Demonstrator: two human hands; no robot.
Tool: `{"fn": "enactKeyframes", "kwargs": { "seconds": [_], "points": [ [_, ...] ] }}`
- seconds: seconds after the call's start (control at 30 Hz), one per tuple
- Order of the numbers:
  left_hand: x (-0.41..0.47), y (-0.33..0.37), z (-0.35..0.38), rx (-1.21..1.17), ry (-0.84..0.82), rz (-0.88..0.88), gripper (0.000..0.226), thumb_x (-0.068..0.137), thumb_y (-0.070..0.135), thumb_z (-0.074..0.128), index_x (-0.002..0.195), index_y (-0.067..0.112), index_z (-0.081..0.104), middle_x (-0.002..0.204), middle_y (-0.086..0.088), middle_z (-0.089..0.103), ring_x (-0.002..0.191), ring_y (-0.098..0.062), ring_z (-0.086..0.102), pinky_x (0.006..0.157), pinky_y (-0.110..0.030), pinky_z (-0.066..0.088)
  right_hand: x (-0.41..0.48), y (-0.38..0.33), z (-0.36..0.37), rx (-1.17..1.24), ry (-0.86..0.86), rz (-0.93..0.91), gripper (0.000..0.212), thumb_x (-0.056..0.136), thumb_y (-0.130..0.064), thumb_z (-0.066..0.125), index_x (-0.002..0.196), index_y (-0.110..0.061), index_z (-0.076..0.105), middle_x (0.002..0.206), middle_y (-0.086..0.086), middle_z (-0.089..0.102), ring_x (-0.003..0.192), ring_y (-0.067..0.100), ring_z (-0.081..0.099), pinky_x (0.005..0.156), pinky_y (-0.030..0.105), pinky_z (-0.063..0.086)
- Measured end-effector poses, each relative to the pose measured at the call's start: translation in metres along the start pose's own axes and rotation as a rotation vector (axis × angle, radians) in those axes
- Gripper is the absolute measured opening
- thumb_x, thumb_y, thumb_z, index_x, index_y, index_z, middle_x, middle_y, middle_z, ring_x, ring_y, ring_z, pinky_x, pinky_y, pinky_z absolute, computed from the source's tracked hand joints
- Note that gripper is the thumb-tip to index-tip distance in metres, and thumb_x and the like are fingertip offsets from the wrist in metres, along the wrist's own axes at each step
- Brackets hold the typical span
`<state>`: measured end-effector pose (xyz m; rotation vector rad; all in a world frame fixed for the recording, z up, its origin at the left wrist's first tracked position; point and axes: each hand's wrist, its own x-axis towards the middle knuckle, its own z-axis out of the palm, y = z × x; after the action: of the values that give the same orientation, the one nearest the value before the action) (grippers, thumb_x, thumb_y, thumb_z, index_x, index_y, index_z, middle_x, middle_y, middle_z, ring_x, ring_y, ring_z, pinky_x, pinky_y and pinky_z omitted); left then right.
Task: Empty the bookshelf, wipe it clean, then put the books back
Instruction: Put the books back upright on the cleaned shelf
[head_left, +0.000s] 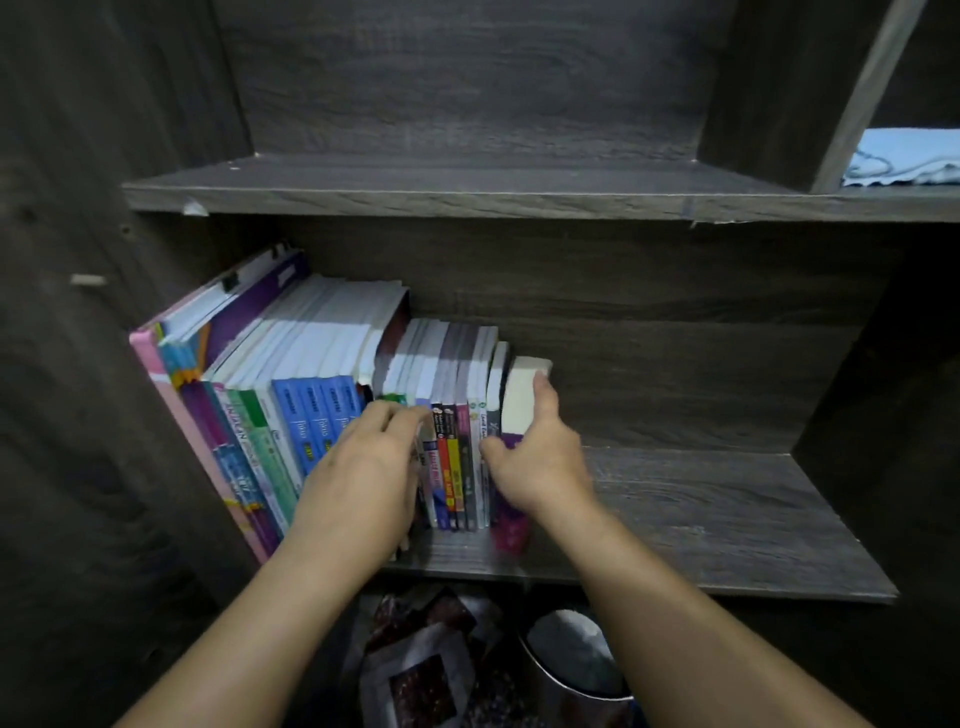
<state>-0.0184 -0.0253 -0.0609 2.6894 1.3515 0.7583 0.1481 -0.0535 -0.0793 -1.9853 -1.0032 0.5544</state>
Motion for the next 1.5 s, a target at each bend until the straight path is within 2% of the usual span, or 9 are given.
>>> {"fn": "enactKeyframes", "kwargs": {
  "seconds": [0.27,0.4,0.57,0.67,0.77,1.0,1.13,1.3,1.5],
  "points": [
    [0.001,0.0,0.002,-0.099,0.055,-0.029,0.053,0.095,0.019,0.053,0.145,0.022,0.036,0.136,0.003,0.045,0.113,-0.016,0.055,0.091,-0.029,0.046,0.026,0.005,-0.006,-0.139,-0.003,-0.275,0.071,0.093,-0.016,0.06,0.152,-0.03,0.024,0.145,0.004,0.047,0.121,0.021,0.053,0.105,0.034,0.043],
    [0.004,0.0,0.008,-0.101,0.032,-0.028,0.055,0.095,0.015,0.052,0.147,0.02,0.033,0.139,0.002,0.043,0.114,-0.016,0.054,0.091,-0.029,0.046,0.03,0.012,-0.033,-0.064,-0.275,-0.247,0.097,0.082,-0.005,0.07,0.153,-0.035,0.012,0.103,-0.016,0.059,0.08,-0.003,0.06,0.077,0.016,0.048],
    [0.003,0.003,0.014,-0.087,0.021,-0.024,0.056,0.095,0.013,0.052,0.148,0.018,0.032,0.141,0.0,0.04,0.116,-0.016,0.053,0.093,-0.028,0.046,0.032,0.022,-0.034,-0.049,-0.18,-0.321,0.101,0.076,-0.012,0.076,0.153,-0.036,0.015,0.151,-0.006,0.033,0.132,0.011,0.039,0.102,0.024,0.037],
    [0.002,0.001,0.014,-0.084,0.015,-0.021,0.057,0.095,0.014,0.053,0.148,0.018,0.031,0.142,0.001,0.039,0.117,-0.016,0.052,0.094,-0.027,0.045,0.032,0.026,-0.027,-0.065,-0.231,-0.334,0.103,0.076,-0.009,0.075,0.153,-0.039,0.014,0.155,-0.006,0.024,0.124,0.01,0.045,0.085,0.009,0.04],
    [0.002,0.002,0.015,-0.078,0.023,-0.014,0.058,0.095,0.016,0.054,0.148,0.018,0.031,0.141,0.001,0.039,0.115,-0.016,0.053,0.094,-0.027,0.046,0.032,0.028,-0.019,-0.04,-0.193,-0.344,0.105,0.074,-0.01,0.075,0.151,-0.045,0.012,0.155,-0.005,0.027,0.117,0.02,0.056,0.096,0.031,0.051],
    [0.006,0.005,0.023,0.06,0.064,-0.007,0.066,0.084,0.002,0.067,0.143,0.011,0.04,0.136,-0.005,0.04,0.112,-0.023,0.055,0.078,-0.034,0.055,0.04,0.027,-0.014,-0.032,-0.207,-0.323,0.067,0.085,-0.013,0.07,0.135,-0.044,0.038,0.109,-0.004,0.065,0.085,0.003,0.064,0.068,0.015,0.047],
    [0.009,0.007,0.032,0.169,0.109,0.013,0.071,0.071,-0.003,0.076,0.136,0.006,0.048,0.139,-0.013,0.047,0.123,-0.028,0.048,0.085,-0.04,0.053,0.044,0.028,-0.022,-0.019,-0.226,-0.351,0.049,0.086,-0.012,0.067,0.121,-0.039,0.046,0.103,-0.01,0.066,0.092,0.005,0.064,0.081,0.03,0.055],
    [0.013,0.014,0.039,0.201,0.104,0.032,0.076,0.068,0.006,0.078,0.136,0.012,0.046,0.132,-0.014,0.048,0.12,-0.031,0.042,0.087,-0.046,0.049,0.036,0.034,-0.022,0.09,-0.312,-0.302,0.078,0.089,0.004,0.057,0.144,-0.043,0.028,0.115,-0.013,0.06,0.097,0.002,0.063,0.078,0.02,0.054],
    [0.019,0.026,0.048,0.297,0.06,0.122,0.082,0.071,0.022,0.074,0.144,0.021,0.037,0.141,-0.016,0.039,0.128,-0.036,0.035,0.099,-0.05,0.04,0.033,0.037,-0.038,-0.099,-0.312,-0.242,0.094,0.09,-0.003,0.058,0.154,-0.04,-0.001,0.155,-0.001,0.031,0.138,0.018,0.038,0.107,0.032,0.035]
  ]
}}
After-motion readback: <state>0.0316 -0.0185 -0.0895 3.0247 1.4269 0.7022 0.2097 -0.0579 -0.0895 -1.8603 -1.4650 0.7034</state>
